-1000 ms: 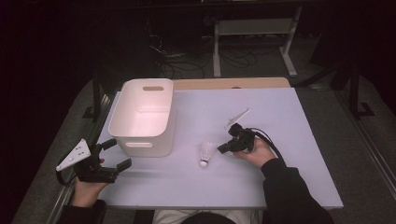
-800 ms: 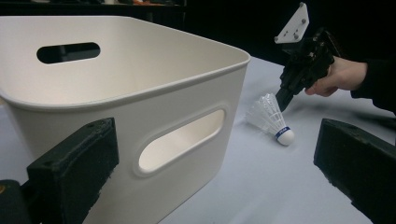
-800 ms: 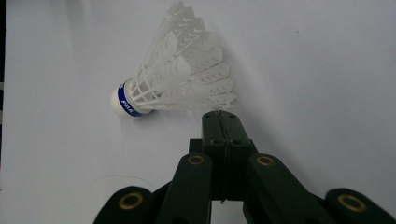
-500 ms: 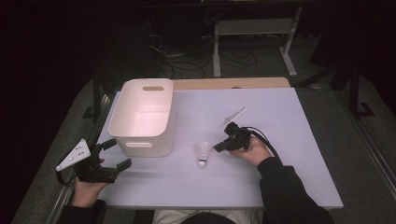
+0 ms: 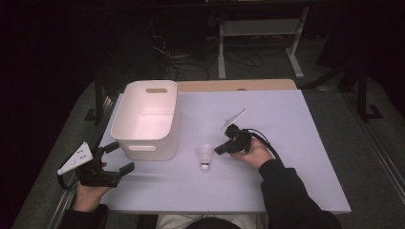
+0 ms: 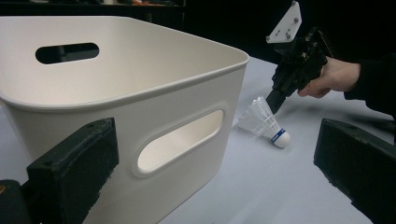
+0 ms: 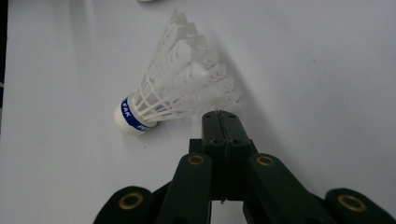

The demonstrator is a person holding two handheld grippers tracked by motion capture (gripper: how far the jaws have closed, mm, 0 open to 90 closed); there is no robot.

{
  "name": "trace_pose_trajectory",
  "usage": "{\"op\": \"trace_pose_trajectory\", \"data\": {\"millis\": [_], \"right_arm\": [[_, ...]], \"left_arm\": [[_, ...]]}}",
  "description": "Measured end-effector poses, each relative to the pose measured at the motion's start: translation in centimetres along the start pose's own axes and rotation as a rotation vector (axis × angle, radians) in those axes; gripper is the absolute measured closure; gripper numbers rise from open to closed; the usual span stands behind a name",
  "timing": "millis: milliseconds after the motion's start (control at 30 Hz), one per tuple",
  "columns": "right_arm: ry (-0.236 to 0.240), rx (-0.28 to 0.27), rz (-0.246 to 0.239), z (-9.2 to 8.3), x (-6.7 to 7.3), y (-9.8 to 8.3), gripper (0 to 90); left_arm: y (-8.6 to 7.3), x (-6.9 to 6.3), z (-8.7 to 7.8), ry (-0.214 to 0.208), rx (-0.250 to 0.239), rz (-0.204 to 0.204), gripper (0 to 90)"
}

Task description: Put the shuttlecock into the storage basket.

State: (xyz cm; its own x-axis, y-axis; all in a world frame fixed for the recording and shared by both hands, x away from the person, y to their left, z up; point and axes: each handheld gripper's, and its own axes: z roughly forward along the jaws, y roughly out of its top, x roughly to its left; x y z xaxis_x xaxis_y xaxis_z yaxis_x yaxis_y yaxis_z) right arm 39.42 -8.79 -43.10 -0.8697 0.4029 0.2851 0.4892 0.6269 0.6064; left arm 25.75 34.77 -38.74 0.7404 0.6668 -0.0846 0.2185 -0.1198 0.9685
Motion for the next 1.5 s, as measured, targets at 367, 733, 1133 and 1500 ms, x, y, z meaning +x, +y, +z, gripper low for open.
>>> {"op": "trace_pose_trajectory", "data": {"millis": [367,733,1133,1500], "right_arm": [[0.004,0.001,-0.012,0.9,0.3,1.0,88.8],[0.012,0.012,-0.021,1.7,0.6,1.7,88.8],[0.019,0.012,-0.037,2.5,1.0,2.5,88.8],[0.03,0.028,-0.06,3.4,1.7,3.3,88.8]], "left_arm": [[0.0,0.0,0.0,-0.002,0.0,0.0,0.0],[0.0,0.0,0.0,-0.002,-0.001,-0.001,0.0],[0.0,0.0,0.0,-0.003,-0.002,-0.001,0.0],[0.0,0.0,0.0,-0.004,-0.003,-0.002,0.0]]}}
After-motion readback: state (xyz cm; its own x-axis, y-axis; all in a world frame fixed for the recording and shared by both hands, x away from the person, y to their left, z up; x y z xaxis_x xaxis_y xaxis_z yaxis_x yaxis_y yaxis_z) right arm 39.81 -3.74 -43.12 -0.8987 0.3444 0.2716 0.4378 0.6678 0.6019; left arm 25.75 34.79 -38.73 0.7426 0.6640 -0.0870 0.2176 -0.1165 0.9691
